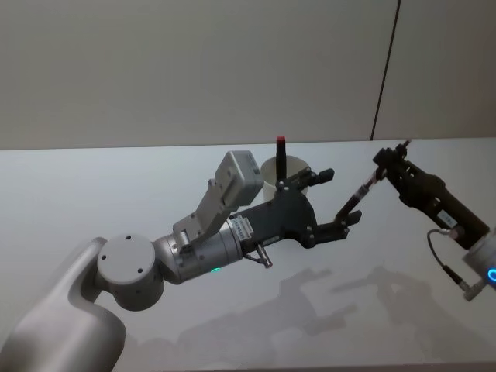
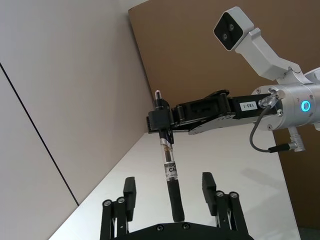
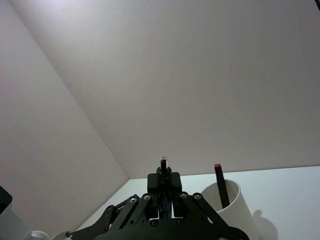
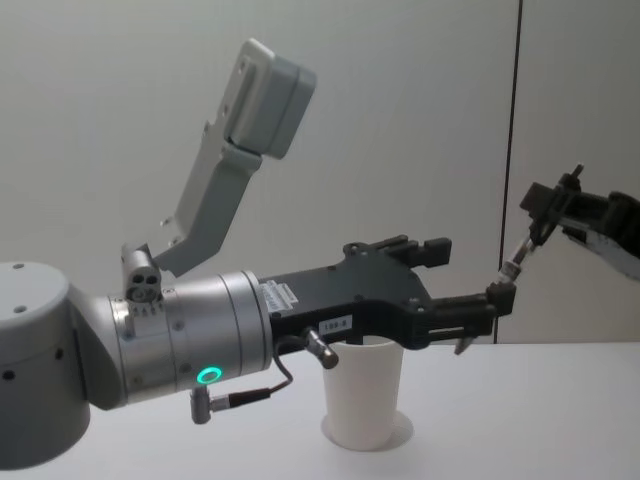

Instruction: Place the pen into the pen holder.

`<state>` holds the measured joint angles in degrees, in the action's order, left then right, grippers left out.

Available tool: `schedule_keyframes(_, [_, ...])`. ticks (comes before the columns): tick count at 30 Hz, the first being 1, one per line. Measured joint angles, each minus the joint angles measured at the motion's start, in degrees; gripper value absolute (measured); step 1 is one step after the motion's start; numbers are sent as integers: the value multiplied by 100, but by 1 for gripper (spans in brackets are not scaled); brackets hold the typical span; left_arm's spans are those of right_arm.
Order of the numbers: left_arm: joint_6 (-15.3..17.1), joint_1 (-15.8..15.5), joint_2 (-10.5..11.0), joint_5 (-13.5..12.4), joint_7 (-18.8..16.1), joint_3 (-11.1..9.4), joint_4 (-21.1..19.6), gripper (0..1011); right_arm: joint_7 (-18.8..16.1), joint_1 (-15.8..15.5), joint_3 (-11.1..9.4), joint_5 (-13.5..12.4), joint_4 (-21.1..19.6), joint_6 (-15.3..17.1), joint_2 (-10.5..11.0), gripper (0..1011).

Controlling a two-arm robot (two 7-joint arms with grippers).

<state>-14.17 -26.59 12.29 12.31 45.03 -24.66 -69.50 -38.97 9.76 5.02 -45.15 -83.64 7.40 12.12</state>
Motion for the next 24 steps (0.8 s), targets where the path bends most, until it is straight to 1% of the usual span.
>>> schedule_keyframes(1, [0, 0, 0, 0, 1, 0, 0, 868, 6, 12, 0, 24, 8, -9, 6, 146])
schedule_keyframes(2, [0, 0, 0, 0, 1, 0, 0, 868, 12, 20, 0, 47, 13, -18, 10, 147])
schedule_keyframes(3, [0, 0, 0, 0, 0, 0, 0, 918, 18, 38, 0, 73, 24, -28, 19, 147])
schedule_keyframes(5, [0, 0, 0, 0, 0, 0, 0, 966, 44, 108, -2, 213, 72, -71, 45, 147])
schedule_keyframes(6, [0, 0, 0, 0, 0, 0, 0, 989, 44, 108, -2, 213, 72, -71, 45, 147])
schedule_keyframes(7, [0, 0, 0, 0, 0, 0, 0, 1003, 53, 148, -3, 285, 99, -90, 58, 147])
schedule_keyframes(12, [1, 0, 0, 0, 1, 0, 0, 1004, 72, 310, -3, 564, 218, -168, 92, 147])
schedule_keyframes(13, [0, 0, 0, 0, 0, 0, 0, 1004, 72, 377, 1, 651, 272, -193, 100, 147])
schedule_keyframes(15, [0, 0, 0, 0, 1, 0, 0, 1004, 72, 462, 7, 740, 340, -221, 104, 147])
schedule_keyframes(16, [0, 0, 0, 0, 0, 0, 0, 1004, 68, 555, 16, 835, 408, -252, 104, 147])
schedule_keyframes(18, [0, 0, 0, 0, 1, 0, 0, 1004, 58, 641, 26, 904, 496, -274, 102, 147])
schedule_keyframes(19, [0, 0, 0, 0, 1, 0, 0, 1004, 41, 728, 37, 983, 569, -303, 95, 147])
schedule_keyframes(24, [0, 0, 0, 0, 1, 0, 0, 1004, -28, 1033, 90, 1169, 851, -391, 53, 147])
